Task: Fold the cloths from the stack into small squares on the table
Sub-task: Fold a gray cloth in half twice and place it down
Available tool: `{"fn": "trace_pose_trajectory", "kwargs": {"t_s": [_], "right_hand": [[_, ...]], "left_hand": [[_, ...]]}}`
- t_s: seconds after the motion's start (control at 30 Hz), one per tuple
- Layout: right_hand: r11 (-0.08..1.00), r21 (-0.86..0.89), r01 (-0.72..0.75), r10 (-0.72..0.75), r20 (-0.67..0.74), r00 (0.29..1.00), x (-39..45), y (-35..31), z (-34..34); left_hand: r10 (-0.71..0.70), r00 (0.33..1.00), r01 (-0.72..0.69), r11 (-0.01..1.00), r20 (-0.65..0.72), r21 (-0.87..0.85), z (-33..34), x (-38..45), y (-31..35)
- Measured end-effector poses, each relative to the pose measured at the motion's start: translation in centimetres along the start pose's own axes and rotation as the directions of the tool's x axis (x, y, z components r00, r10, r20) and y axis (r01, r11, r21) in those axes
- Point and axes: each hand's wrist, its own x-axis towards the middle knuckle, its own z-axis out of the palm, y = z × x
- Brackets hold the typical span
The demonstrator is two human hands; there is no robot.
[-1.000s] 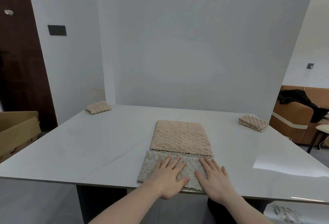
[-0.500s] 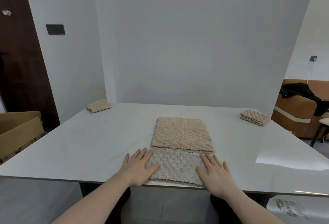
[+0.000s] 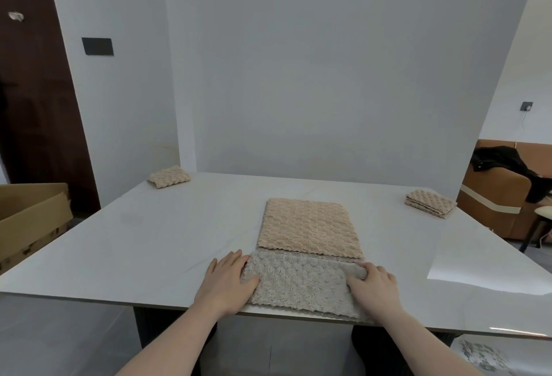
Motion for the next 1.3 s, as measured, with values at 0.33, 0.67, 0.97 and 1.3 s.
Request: {"fn": "trace_pose_trajectory", "kwargs": {"t_s": [0.33,0.67,0.97,1.3], "right_hand": [[0.969,0.226,-0.099,0.072,0.124,0.990,0.7,-1.2,-3.5],[0.863,0.491,-0.121,0.039,0.173,0.984,1.0,-6.0,-5.7],[0.775,0.621,-0.113,-0.100,0.298,0.949,-0.9,-13.4,-2.4],[0.788,0.616,-0.005,-0.231,0.302,0.925,-3.0,-15.8,4.0]], "left_hand": [[0.005,1.000,-0.005,1.000,-0.019,-0.020,-0.3,-0.3,0.1],[-0.004,1.000,0.003,0.999,-0.029,-0.045,-0.4,-0.5,0.1],[0.002,0.997,-0.016,0.982,-0.071,-0.189,-0.6,-0.7,-0.2],[-0.044,0.992,-0.012,0.901,-0.119,-0.433,-1.4,-0.6,-0.6]]}}
